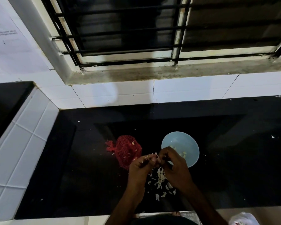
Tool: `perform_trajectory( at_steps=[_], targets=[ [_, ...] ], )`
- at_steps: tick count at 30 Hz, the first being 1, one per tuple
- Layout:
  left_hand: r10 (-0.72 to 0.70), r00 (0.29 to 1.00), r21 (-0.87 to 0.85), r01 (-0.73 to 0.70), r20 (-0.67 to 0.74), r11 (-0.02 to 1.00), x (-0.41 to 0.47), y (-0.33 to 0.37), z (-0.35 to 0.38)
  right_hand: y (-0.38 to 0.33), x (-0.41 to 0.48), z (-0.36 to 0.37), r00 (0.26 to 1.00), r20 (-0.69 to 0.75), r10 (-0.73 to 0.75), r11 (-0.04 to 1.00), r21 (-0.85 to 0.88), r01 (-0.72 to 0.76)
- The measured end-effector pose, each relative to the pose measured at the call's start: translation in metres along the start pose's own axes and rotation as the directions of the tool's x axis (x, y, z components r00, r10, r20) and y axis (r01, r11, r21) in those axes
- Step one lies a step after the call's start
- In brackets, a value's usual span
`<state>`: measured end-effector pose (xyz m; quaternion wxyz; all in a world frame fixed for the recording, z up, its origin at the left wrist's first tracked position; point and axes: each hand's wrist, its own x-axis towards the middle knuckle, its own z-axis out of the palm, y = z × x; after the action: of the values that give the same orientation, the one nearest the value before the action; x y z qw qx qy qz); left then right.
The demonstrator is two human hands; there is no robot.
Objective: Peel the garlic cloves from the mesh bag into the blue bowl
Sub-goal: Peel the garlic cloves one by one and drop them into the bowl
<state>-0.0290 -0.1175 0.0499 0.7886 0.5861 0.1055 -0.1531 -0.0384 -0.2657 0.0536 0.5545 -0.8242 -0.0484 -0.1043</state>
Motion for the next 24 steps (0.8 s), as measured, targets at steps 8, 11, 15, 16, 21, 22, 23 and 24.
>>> perform_trajectory(
  at_steps=[8, 11, 15, 16, 21, 22, 23, 24],
  targets=[
    [-0.020, 0.994, 0.043, 0.024, -0.105, 0.999, 0.006, -0.008, -0.006, 0.013, -0.007, -0.001, 0.956, -0.097, 0.276, 0.949, 0.188, -0.255],
    [-0.004, 0.994, 0.110, 0.016, -0.113, 0.994, 0.007, -0.011, -0.012, 0.027, -0.015, -0.003, 0.933, -0.075, 0.353, 0.933, 0.108, -0.344],
    [0.049, 0.992, 0.268, -0.015, -0.118, 0.963, 0.009, -0.018, -0.023, 0.043, -0.024, -0.003, 0.944, 0.002, 0.330, 0.940, -0.087, -0.329],
    [0.057, 0.991, 0.297, -0.019, -0.117, 0.955, 0.009, -0.018, -0.025, 0.046, -0.026, -0.001, 0.952, 0.018, 0.305, 0.944, -0.138, -0.300],
    [0.072, 0.990, 0.351, -0.025, -0.122, 0.936, 0.012, -0.021, -0.026, 0.041, -0.022, -0.001, 0.939, 0.029, 0.343, 0.917, -0.229, -0.328],
    [0.072, 0.991, 0.355, -0.026, -0.116, 0.935, 0.013, -0.022, -0.026, 0.040, -0.022, -0.002, 0.936, 0.035, 0.350, 0.915, -0.227, -0.334],
    [0.070, 0.991, 0.355, -0.026, -0.112, 0.934, 0.013, -0.022, -0.026, 0.039, -0.021, -0.002, 0.935, 0.043, 0.353, 0.913, -0.232, -0.335],
    [0.070, 0.991, 0.354, -0.027, -0.110, 0.935, 0.012, -0.022, -0.025, 0.039, -0.021, -0.002, 0.934, 0.051, 0.353, 0.913, -0.239, -0.332]
  ],
)
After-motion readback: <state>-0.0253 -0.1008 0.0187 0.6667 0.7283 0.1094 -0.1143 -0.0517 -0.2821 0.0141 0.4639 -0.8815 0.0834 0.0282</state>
